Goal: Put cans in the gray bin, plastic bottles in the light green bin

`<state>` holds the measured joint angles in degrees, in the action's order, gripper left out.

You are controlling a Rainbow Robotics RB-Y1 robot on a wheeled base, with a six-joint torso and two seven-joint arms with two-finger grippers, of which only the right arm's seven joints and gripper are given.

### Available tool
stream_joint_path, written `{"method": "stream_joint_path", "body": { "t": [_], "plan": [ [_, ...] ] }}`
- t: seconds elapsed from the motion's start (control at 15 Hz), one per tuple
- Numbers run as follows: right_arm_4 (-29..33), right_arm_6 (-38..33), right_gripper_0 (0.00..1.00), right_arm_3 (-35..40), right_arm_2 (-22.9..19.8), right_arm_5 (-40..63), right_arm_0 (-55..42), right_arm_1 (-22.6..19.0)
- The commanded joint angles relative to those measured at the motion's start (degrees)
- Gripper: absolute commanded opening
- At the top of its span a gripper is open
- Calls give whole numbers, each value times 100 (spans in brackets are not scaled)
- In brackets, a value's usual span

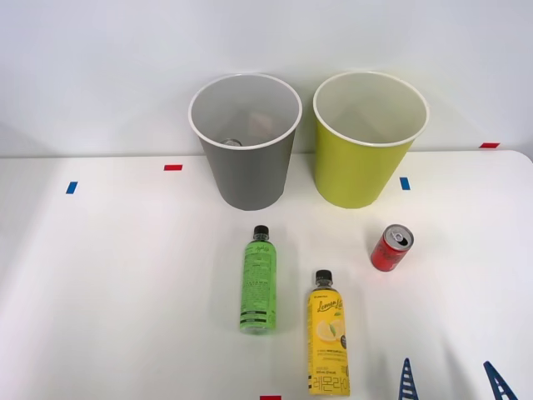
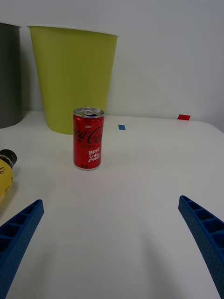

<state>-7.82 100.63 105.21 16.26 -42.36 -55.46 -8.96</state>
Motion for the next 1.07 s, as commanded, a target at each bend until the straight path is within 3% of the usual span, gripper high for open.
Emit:
{"method": "stream_joint_path", "body": {
  "t": [0.07, 1.07],
  "plan": [
    [0, 0, 100, 0, 0, 0, 0, 0],
    [0, 0, 100, 0, 0, 0, 0, 0]
  ]
}}
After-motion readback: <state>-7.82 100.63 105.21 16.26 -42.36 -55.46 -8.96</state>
